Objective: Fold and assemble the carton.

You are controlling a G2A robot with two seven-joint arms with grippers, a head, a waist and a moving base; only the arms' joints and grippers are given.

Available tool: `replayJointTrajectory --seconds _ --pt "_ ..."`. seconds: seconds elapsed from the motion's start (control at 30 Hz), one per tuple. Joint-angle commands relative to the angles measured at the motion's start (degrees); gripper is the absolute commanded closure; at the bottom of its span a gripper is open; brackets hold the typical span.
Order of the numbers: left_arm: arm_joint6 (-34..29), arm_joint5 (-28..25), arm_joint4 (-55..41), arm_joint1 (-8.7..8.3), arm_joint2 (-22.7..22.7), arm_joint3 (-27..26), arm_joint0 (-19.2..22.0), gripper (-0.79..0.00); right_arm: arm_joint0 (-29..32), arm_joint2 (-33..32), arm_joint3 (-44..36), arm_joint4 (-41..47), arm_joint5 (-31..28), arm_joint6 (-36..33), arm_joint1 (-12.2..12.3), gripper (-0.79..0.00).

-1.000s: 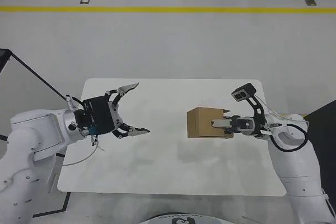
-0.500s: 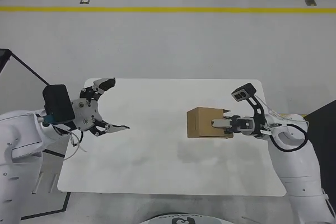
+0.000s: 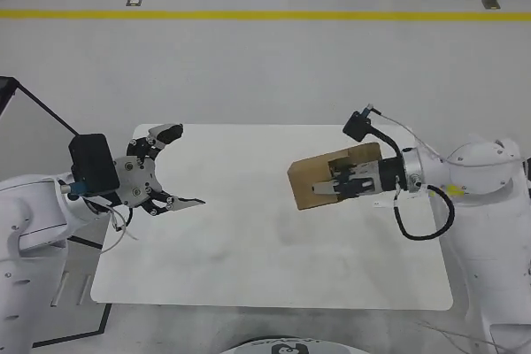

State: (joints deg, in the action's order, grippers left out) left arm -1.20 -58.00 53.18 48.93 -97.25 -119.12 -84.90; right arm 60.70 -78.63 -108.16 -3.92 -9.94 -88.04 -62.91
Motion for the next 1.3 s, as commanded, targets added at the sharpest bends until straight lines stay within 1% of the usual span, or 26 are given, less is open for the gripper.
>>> replayJointTrajectory --seconds 0.0,0.07,0.43,0.47,0.5,0.53,0.57,0.63,0.7,0.8,0.93,1.1,1.13,1.27 --pt "0.0 0.0 0.0 0.0 0.0 0.0 0.0 -0.785 -3.14 3.89 -0.65 -5.98 -1.93 0.04 0.38 0.0" --pt "0.0 0.0 0.0 0.0 0.0 0.0 0.0 -0.785 -5.1 6.86 0.26 -6.8 -2.85 0.04 0.54 0.0" --pt "0.0 0.0 0.0 0.0 0.0 0.0 0.0 -0.785 -5.1 6.86 0.26 -6.8 -2.85 0.04 0.54 0.0" --pt "0.0 0.0 0.0 0.0 0.0 0.0 0.0 -0.785 -4.95 7.38 0.19 -8.61 -2.93 0.04 0.64 0.0" --pt "0.0 0.0 0.0 0.0 0.0 0.0 0.0 -0.785 -5.3 8.6 -0.58 -11.76 -3.71 0.04 0.81 0.0" --pt "0.0 0.0 0.0 0.0 0.0 0.0 0.0 -0.785 -6.11 9.55 -1.01 -12.81 -5.03 0.04 0.87 0.0" --pt "0.0 0.0 0.0 0.0 0.0 0.0 0.0 -0.785 -7.24 10.93 -0.85 -13.68 -6.35 0.04 0.96 0.0" --pt "0.0 0.0 0.0 0.0 0.0 0.0 0.0 -0.785 -10.94 15.13 -0.83 -18.89 -6.36 0.04 1.4 0.0" --pt "0.0 0.0 0.0 0.0 0.0 0.0 0.0 -0.785 -15.23 20.49 0.16 -22.6 -6.52 0.19 1.86 0.0" --pt "0.0 0.0 0.0 0.0 0.0 0.0 0.0 -0.785 -22.03 29.31 2.91 -25.92 -7.85 1.52 2.43 0.0" --pt "0.0 0.0 0.0 0.0 0.0 0.0 0.0 -0.785 -30.62 40.86 8.03 -27.56 -10.05 3.73 2.5 0.0" --pt "0.0 0.0 0.0 0.0 0.0 0.0 0.0 -0.785 -38.42 52.46 13.96 -26.28 -12.68 6.36 1.14 0.0" --pt "0.0 0.0 0.0 0.0 0.0 0.0 0.0 -0.785 -39.74 54.01 14.94 -25.37 -13.11 6.79 0.82 0.0" --pt "0.0 0.0 0.0 0.0 0.0 0.0 0.0 -0.785 -39.74 54.01 14.94 -25.37 -13.11 6.79 0.82 0.0"
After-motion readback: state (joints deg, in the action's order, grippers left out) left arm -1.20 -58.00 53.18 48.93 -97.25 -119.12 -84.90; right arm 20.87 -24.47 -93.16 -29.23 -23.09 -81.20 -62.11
